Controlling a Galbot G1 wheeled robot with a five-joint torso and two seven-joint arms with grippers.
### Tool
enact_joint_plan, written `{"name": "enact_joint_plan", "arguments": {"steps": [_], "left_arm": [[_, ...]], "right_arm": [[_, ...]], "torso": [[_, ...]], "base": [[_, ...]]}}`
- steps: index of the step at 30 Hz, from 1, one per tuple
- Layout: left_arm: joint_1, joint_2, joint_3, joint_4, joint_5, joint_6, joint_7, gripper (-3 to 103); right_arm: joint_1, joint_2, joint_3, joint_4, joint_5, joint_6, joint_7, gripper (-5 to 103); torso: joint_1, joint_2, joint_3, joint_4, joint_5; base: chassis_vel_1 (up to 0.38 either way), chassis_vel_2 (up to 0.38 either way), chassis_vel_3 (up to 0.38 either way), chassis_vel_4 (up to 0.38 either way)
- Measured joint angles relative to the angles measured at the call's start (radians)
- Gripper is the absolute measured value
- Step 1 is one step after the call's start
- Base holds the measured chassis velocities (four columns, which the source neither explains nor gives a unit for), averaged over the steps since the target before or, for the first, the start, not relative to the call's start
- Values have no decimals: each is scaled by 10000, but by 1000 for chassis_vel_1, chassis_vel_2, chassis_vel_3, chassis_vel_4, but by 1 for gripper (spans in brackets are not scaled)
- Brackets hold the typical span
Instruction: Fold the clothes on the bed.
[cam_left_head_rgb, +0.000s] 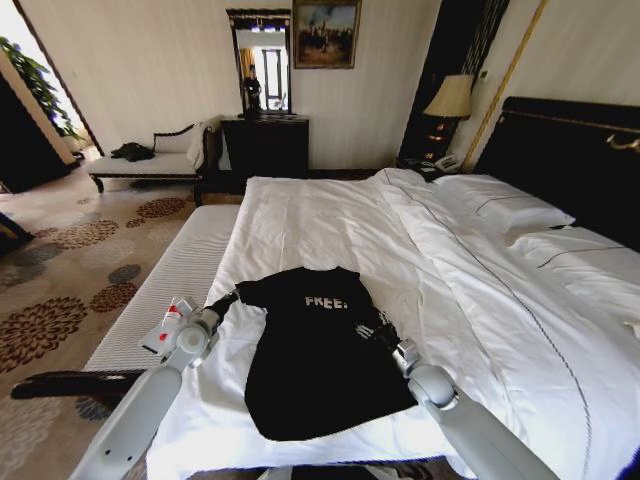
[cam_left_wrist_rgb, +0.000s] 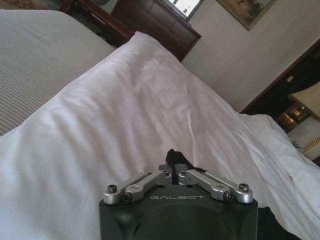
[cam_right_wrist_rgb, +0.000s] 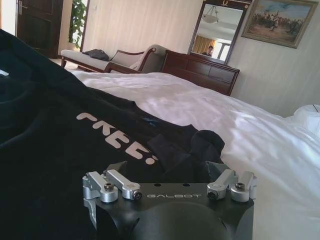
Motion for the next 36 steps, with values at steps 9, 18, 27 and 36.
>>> {"name": "enact_joint_plan", "arguments": {"steps": [9, 18, 27, 36], "left_arm": [[-45, 42, -46, 67, -73, 0, -6, 0], [-85, 24, -64, 180, -84, 1, 34, 0], [-144, 22, -65, 200, -118, 2, 36, 0], [-136, 13, -66, 169, -118, -8, 36, 0]], "right_arm": [[326, 31, -149, -484, 0, 1, 15, 88], [441, 46, -263, -612, 165, -25, 72, 55], [470, 51, -270, -807, 302, -87, 74, 28], [395, 29, -223, -557, 413, -92, 111, 1]], "torso": [[0, 0, 0, 1, 0], [0, 0, 0, 0, 0], [-1, 0, 0, 0, 0], [0, 0, 0, 1, 0]], "base": [[0, 0, 0, 0], [0, 0, 0, 0], [0, 0, 0, 0], [0, 0, 0, 0]]}}
